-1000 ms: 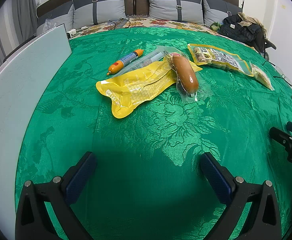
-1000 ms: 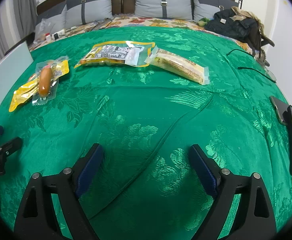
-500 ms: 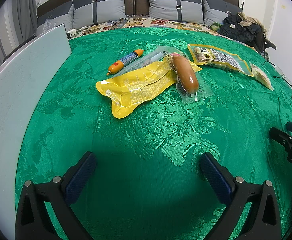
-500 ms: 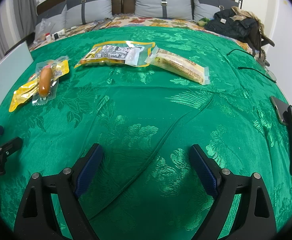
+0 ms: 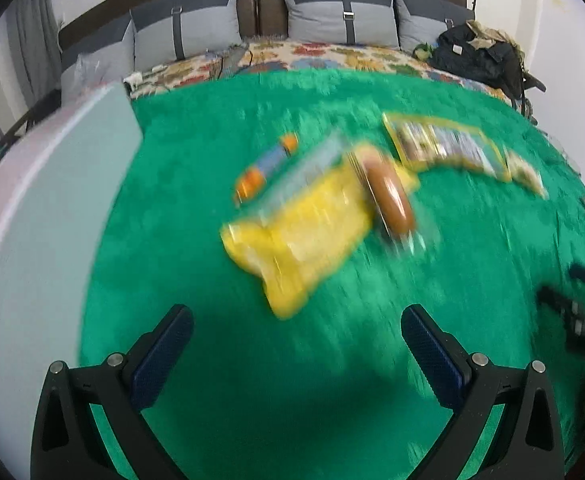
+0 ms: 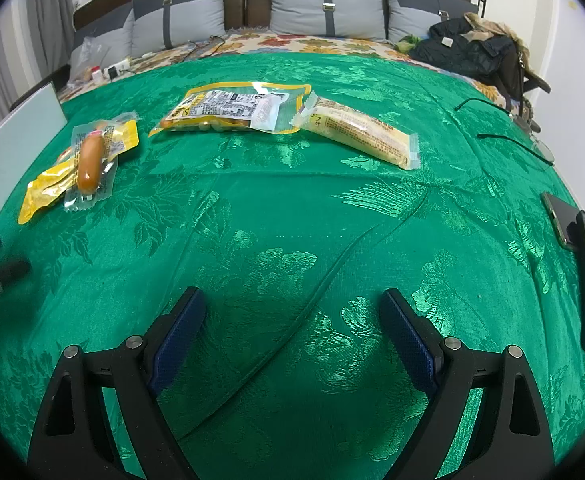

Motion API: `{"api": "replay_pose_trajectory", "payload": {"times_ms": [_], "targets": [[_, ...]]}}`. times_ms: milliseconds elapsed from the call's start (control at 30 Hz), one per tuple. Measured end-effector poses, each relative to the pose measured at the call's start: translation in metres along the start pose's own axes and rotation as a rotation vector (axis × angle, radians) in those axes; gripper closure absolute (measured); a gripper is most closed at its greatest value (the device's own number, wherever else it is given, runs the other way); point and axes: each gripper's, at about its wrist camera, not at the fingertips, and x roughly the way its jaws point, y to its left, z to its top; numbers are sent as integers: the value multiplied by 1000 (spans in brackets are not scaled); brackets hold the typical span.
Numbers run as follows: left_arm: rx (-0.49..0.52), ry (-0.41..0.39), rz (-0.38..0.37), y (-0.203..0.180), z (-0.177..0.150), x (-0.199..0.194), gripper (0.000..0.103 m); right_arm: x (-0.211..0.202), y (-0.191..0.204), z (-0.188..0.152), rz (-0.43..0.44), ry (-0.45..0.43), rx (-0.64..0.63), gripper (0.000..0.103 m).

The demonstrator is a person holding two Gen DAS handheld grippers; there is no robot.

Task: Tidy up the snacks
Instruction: 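Move the left tool to the long yellow packet and close on it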

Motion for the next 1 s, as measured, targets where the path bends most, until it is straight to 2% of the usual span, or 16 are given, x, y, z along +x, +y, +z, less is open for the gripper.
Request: {"api": "replay_pose_trajectory", "payload": {"times_ms": [67,167,267,333,400,467,533,567,600,667,833,867,967,1000], "targets": [[28,37,-14,3,25,12,0,0,0,0,0,0,0,11],[112,22,-9,-2,45,25,0,0,0,0,0,0,0,11],[176,67,-20,-11,53,46,0,0,0,0,0,0,0,11],[195,96,-14,-15,51,54,4,0,0,0,0,0,0,11],[193,100,-25,-16,44,52,28,0,0,0,0,0,0,11],[198,88,3,-18,33,43,40,0,0,0,1,0,1,11],[194,93,-14,-17,25,38,47,0,0,0,0,0,0,11],[190,108,-30,-17,19,36,54,0,0,0,0,0,0,11],[186,133,-52,-17,11,35,56,0,0,0,0,1,0,11],[194,139,-70,-18,2,28,56,0,0,0,0,1,0,11],[197,214,-149,-22,-26,3,55,0,0,0,0,1,0,10],[194,219,-151,-22,-31,-1,52,0,0,0,0,1,0,10],[173,203,-146,-21,-34,-8,20,0,0,0,0,1,0,10],[172,186,-136,-21,-33,-9,18,0,-1,0,1,1,0,10]]}}
